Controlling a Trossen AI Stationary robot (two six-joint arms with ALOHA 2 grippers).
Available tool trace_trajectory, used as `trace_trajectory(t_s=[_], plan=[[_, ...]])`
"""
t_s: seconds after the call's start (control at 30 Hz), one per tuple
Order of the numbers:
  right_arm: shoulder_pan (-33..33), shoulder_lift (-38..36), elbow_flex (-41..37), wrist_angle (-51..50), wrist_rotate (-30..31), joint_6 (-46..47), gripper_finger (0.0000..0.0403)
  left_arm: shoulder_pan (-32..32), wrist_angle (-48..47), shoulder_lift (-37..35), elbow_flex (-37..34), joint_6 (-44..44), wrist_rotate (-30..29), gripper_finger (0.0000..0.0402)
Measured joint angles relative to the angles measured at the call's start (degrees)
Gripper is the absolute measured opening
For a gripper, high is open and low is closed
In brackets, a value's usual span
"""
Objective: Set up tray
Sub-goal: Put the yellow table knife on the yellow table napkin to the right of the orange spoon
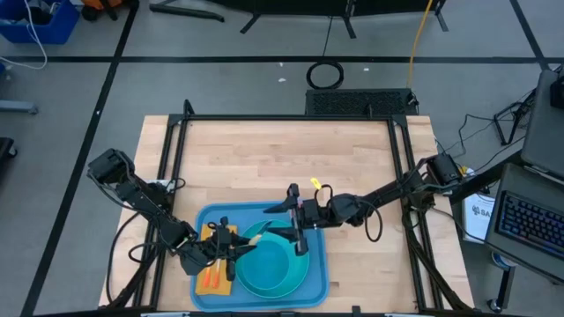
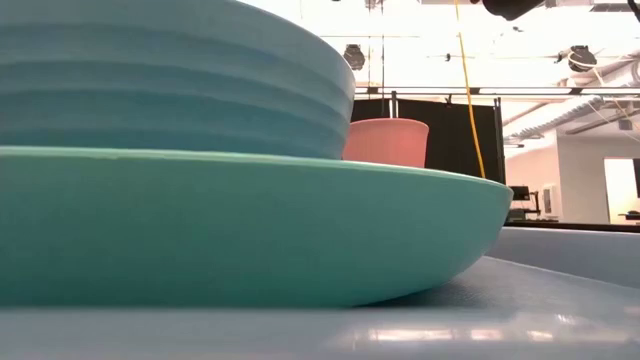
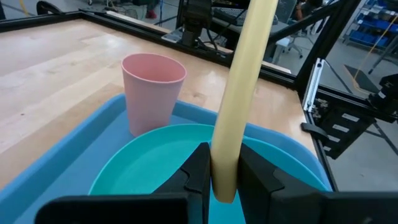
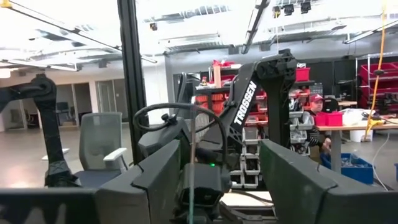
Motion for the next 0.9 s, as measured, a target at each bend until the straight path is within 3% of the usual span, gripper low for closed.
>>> trace_trajectory(t_s=[0.33, 0.7, 0.9], plan=[[-0.04, 0.0, 0.0, 0.65, 0.01, -0.86, 0.0153, 0.0, 0.02, 0.0, 0.0, 0.17, 0.02, 0.0053], [-0.59, 0.0, 0.0, 0.52, -3.22, -1.46, 0.0013, 0.8, 0.07, 0.0, 0.0, -0.33, 1.74, 0.0053], [-1.38, 0.0, 0.0, -0.28, -3.2, 0.8, 0.0004, 1.12, -0.09, 0.0, 0.0, -0.94, 1.92, 0.0057]])
